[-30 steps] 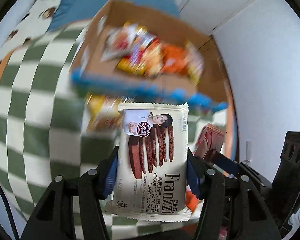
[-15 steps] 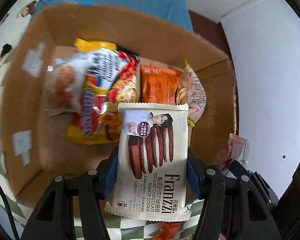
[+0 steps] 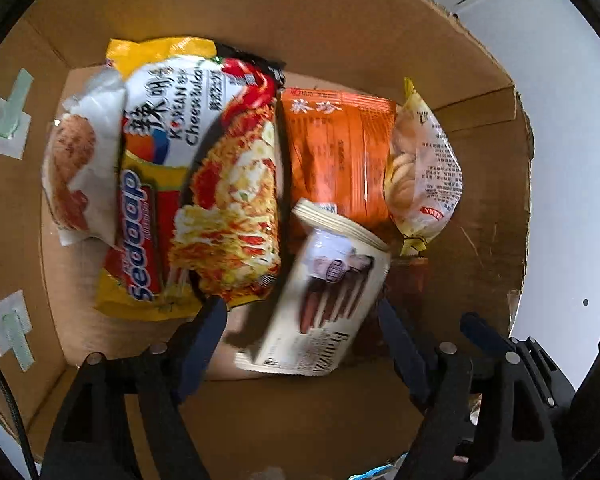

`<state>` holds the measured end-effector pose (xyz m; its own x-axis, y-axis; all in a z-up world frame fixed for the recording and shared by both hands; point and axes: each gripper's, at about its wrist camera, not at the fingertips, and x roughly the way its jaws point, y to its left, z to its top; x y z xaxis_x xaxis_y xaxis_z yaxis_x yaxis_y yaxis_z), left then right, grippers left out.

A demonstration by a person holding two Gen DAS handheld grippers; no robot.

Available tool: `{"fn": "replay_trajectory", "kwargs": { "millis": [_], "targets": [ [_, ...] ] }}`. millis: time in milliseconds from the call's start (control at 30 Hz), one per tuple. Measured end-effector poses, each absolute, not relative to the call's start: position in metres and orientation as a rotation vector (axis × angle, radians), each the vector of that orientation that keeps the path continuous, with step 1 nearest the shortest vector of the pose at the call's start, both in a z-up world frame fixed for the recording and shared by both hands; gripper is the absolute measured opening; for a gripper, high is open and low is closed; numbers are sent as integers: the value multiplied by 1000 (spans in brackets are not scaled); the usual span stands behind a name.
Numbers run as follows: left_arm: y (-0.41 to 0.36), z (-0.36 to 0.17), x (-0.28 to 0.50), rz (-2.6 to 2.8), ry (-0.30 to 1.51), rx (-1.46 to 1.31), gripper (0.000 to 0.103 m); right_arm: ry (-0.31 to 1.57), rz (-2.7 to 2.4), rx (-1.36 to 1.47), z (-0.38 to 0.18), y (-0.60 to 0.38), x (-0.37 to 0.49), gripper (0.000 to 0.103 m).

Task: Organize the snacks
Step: 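Carry both packets into the box and release them, then lift both open tools back above the box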

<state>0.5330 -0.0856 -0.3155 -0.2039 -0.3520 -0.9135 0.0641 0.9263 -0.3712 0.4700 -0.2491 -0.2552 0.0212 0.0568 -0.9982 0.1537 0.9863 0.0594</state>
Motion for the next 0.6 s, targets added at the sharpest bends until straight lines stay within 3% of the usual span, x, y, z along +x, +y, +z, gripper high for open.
{"fn": "replay_trajectory", "kwargs": {
  "millis": [600],
  "targets": [
    [-24, -216, 478, -287, 1359, -26, 77, 1379, -124, 160, -204, -236, 437, 77]
  ]
}}
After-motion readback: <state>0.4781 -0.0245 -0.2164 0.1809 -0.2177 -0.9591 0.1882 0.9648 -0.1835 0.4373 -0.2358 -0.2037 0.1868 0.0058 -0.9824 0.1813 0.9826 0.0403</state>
